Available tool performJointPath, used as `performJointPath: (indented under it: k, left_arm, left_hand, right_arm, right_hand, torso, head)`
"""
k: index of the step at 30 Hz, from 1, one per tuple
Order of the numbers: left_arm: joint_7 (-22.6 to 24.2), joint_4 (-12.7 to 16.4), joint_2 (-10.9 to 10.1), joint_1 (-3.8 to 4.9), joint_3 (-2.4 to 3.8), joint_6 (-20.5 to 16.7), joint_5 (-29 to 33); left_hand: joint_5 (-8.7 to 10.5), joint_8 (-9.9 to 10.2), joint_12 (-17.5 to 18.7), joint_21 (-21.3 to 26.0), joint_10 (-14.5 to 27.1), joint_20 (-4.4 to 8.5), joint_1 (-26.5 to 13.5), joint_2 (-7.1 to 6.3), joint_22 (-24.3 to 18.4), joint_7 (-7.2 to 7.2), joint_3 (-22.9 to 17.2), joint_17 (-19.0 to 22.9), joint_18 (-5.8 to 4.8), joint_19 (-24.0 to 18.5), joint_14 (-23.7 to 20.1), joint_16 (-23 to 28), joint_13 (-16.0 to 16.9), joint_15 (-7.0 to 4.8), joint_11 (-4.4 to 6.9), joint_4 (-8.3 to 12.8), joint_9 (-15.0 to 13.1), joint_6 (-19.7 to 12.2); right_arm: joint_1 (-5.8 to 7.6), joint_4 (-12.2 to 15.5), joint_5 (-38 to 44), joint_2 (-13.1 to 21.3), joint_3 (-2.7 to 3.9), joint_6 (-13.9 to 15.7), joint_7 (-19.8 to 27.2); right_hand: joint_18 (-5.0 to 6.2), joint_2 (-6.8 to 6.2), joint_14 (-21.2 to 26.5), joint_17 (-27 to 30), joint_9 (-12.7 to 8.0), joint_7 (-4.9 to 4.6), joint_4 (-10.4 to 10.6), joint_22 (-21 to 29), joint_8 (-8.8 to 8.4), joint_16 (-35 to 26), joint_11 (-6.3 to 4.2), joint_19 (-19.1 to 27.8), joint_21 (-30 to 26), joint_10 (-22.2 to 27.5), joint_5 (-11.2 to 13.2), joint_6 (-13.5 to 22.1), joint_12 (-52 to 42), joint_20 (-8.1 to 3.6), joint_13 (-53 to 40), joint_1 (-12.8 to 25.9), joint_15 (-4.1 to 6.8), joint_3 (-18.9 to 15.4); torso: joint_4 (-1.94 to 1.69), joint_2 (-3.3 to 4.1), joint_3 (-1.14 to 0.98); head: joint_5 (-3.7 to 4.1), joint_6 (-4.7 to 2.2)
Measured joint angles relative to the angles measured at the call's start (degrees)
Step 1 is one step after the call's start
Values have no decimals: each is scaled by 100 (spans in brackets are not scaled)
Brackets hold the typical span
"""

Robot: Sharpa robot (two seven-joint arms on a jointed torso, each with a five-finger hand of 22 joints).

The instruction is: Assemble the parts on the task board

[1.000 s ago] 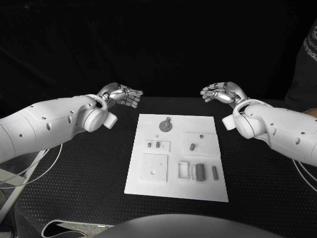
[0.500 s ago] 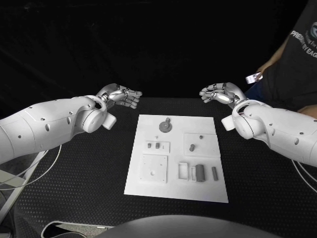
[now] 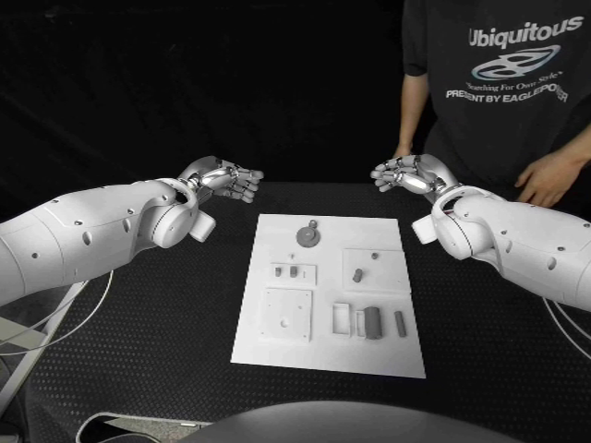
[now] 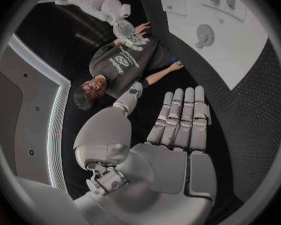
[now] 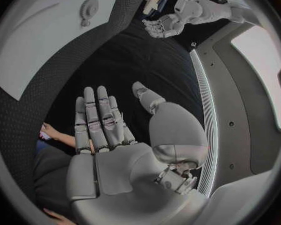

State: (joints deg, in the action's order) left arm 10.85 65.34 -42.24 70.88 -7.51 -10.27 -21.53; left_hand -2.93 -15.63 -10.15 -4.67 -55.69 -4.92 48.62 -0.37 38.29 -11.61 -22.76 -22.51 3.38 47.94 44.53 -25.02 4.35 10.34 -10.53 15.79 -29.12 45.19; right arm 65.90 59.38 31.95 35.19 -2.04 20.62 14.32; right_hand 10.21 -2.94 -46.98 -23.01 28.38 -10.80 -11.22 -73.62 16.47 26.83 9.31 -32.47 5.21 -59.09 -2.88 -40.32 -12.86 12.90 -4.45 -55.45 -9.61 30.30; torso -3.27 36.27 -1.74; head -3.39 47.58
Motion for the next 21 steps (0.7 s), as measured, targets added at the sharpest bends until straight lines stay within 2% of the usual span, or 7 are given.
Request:
performJointPath:
  k: [13, 17, 21]
  left_arm:
    - [3, -5, 6, 0, 0, 9, 1]
    - [4, -6, 8, 0, 0, 11, 2]
    - [4, -7, 8, 0, 0, 15, 2]
  left_hand:
    - [0, 0, 0, 0, -21, 12, 0, 0, -5, 0, 0, -5, -17, 12, 0, 0, 0, 0, 21, 0, 5, 0]
    - [0, 0, 0, 0, -21, 21, 0, 0, -5, 0, 0, -5, 50, 21, 0, 0, 0, 0, 21, 0, 5, 0]
    - [0, 0, 2, 0, -21, 21, 0, 0, -5, 0, 0, -4, 57, 21, 0, 0, 0, -2, 21, 0, 5, 0]
  right_arm:
    - [0, -1, -1, 0, 0, -2, 6]
    - [0, -1, -2, 0, 0, -3, 7]
    - [0, -1, -2, 0, 0, -3, 10]
  right_hand:
    - [0, 0, 0, 1, 0, 1, 0, 5, 0, 0, 0, 0, 0, 0, 0, 1, 0, 0, 5, 0, 0, 0]
    - [0, 0, 0, 1, 0, 1, 0, 5, 0, 0, 0, 0, 0, 0, 0, 1, 0, 0, 5, 0, 0, 0]
    - [0, 0, 0, 1, -1, 2, 0, 11, 0, 0, 0, 0, -2, 0, 0, 1, 0, 0, 5, 0, 0, 0]
  torso:
    - [-4, 0, 1]
    - [-4, 0, 1]
    - [-3, -1, 1]
  head:
    - [5, -13]
    - [5, -21]
    - [5, -22]
